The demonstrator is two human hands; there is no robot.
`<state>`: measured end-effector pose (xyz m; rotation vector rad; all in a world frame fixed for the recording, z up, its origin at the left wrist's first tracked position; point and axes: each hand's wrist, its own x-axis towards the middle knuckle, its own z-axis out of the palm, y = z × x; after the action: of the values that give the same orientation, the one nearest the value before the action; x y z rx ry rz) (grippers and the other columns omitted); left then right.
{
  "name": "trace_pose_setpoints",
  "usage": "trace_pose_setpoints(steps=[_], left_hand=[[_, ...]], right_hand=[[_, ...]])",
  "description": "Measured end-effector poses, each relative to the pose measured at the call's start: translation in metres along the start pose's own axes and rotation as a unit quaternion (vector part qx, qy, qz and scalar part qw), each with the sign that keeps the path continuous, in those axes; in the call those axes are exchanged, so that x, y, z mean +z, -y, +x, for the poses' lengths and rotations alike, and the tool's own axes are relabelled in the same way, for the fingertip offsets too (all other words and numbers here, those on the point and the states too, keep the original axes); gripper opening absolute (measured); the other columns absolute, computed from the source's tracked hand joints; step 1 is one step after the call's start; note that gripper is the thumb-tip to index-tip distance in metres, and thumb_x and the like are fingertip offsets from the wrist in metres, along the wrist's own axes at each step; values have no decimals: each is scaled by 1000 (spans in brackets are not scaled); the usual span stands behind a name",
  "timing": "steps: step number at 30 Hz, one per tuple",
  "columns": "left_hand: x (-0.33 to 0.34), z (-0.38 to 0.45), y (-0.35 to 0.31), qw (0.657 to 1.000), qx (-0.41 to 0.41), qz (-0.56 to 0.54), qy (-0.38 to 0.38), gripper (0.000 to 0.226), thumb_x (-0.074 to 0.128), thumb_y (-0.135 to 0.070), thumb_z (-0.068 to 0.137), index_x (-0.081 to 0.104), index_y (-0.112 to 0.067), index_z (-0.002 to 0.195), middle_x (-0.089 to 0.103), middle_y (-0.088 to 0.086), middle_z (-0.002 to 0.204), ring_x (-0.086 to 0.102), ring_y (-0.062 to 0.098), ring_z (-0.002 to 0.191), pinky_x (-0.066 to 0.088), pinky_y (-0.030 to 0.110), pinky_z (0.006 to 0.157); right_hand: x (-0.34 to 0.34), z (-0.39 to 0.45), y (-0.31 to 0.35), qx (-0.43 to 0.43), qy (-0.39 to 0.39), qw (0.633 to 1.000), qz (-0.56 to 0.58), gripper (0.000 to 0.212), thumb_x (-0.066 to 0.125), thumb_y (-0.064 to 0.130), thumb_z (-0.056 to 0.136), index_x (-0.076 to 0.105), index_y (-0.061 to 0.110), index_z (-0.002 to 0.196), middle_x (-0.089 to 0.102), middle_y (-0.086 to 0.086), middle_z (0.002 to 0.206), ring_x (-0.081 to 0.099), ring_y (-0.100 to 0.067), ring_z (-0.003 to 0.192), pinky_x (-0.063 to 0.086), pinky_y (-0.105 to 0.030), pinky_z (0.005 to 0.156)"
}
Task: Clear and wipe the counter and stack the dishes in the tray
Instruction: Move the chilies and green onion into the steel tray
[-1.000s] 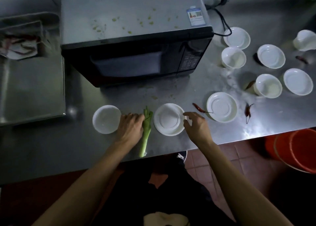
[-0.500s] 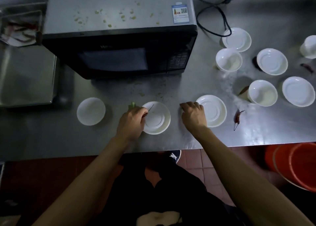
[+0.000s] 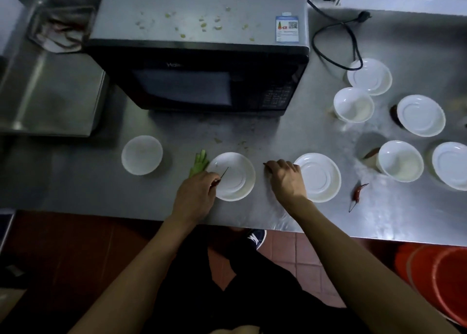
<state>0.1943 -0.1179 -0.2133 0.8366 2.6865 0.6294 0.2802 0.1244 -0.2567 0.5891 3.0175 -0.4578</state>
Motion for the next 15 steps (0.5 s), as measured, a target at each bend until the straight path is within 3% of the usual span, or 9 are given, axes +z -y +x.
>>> trace_pose_setpoints(steps=[9,15], left_hand=[[-39,-19,47,997,-27,-42,-62,20,67,-18,87,68,-22,107,68,-2,101,65,23,87,53,39,73],[-90,-52,117,991,-52,-56,-113,24,64,-13,88,69,-20,110,69,-2,104,65,22,89,53,38,74]], right_hand=[[-18,8,81,-48,-83,988,121,47,59,-12,69,71,9,109,70,-13,91,61,-39,80,49,-43,74],[-16,10,182,-128,-103,971,176,38,62,-15,72,72,5,103,71,-14,90,64,-37,83,54,-43,69]])
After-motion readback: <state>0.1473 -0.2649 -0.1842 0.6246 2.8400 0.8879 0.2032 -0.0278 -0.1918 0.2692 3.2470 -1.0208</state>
